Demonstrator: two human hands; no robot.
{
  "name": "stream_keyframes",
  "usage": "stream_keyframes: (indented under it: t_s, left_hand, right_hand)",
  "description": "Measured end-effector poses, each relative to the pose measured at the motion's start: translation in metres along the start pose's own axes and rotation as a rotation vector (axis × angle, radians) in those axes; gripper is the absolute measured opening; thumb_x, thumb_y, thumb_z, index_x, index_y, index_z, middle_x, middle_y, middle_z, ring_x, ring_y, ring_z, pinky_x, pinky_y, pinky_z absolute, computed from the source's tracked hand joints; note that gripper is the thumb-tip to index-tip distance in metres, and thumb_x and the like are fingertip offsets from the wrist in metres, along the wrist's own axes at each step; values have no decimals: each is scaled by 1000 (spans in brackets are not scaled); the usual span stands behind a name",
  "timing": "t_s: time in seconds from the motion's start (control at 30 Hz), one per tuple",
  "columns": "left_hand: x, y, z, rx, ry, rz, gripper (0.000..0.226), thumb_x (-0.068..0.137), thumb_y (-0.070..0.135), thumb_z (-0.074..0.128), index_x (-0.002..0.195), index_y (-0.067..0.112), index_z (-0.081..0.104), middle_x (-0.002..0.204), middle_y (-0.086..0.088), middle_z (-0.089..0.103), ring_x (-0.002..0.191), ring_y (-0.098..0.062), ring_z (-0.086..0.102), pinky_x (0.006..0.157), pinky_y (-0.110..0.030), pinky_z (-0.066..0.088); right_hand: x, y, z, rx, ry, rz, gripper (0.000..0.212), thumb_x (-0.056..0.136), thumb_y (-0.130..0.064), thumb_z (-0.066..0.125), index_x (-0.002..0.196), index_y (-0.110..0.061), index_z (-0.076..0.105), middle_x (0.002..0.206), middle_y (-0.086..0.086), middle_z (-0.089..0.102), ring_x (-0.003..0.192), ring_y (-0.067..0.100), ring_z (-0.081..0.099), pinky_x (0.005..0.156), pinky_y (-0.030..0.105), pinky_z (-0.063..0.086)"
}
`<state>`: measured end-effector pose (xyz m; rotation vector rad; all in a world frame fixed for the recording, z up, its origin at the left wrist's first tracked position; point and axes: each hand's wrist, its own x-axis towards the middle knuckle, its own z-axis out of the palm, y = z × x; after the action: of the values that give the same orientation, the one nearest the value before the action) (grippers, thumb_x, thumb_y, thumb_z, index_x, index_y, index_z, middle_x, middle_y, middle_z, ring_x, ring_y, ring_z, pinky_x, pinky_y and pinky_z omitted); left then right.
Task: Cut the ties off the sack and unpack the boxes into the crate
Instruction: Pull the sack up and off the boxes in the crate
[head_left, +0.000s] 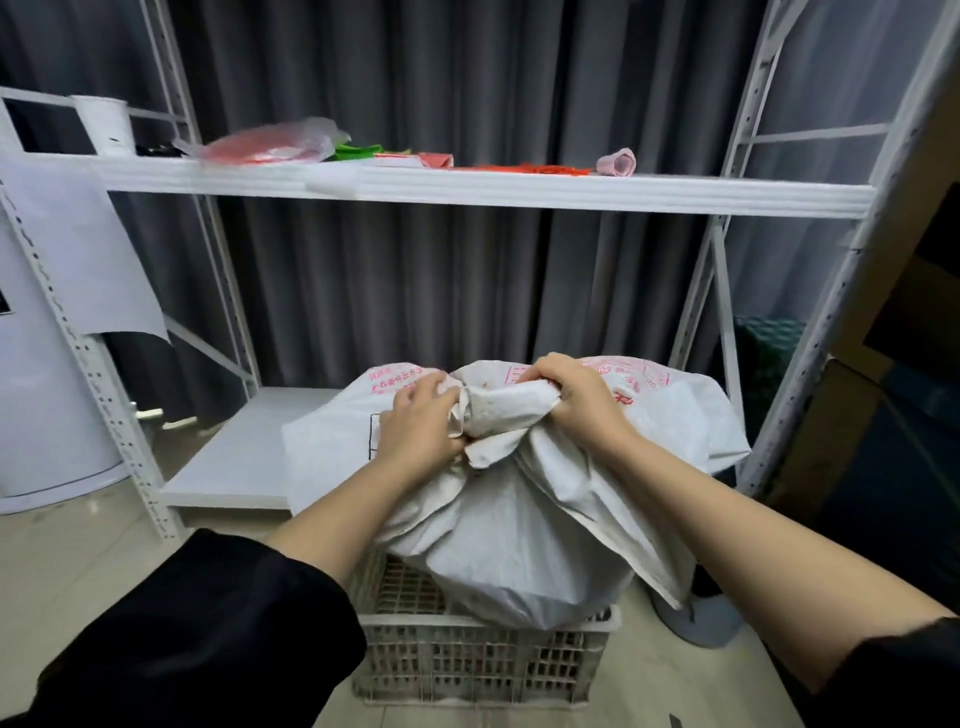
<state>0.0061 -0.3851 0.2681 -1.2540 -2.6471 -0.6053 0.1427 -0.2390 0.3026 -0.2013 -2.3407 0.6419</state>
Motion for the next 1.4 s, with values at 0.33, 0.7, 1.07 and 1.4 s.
stream_keyframes:
  t_s: [0.33, 0.7, 1.07, 1.4]
  left_hand:
    - [25, 8, -39, -307, 362, 70, 18, 70, 4, 46, 83, 16, 47, 85, 0, 59, 78, -27, 54, 69, -44, 46]
    - [51, -1, -83, 202, 360, 96, 18, 88, 17, 48, 105, 14, 52, 110, -12, 53, 101, -34, 55, 64, -40, 37]
    - [61, 4, -109, 478, 456, 333, 19, 83, 11, 52, 101, 6, 52, 98, -17, 51, 81, -35, 57, 47, -29, 21]
    - [45, -21, -75, 702, 659, 857, 13, 69, -1, 42, 77, 9, 45, 67, -8, 50, 52, -24, 47, 42, -29, 26]
  right_hand:
    - [-4, 29, -33, -887, -201, 281, 64, 75, -32, 68, 131, -22, 38, 139, 2, 38, 122, 31, 39, 86, 43, 37]
    - [55, 3, -52, -867, 28, 114, 23, 87, -6, 43, 108, -11, 50, 106, 12, 60, 98, 34, 53, 65, 36, 29]
    - [62, 7, -81, -888, 183, -83, 12, 83, -7, 53, 95, -8, 50, 103, 15, 49, 92, 33, 49, 50, 37, 35]
    - [32, 41, -69, -1016, 180, -422, 18, 73, -4, 63, 82, -10, 48, 85, 10, 50, 77, 26, 43, 36, 27, 24]
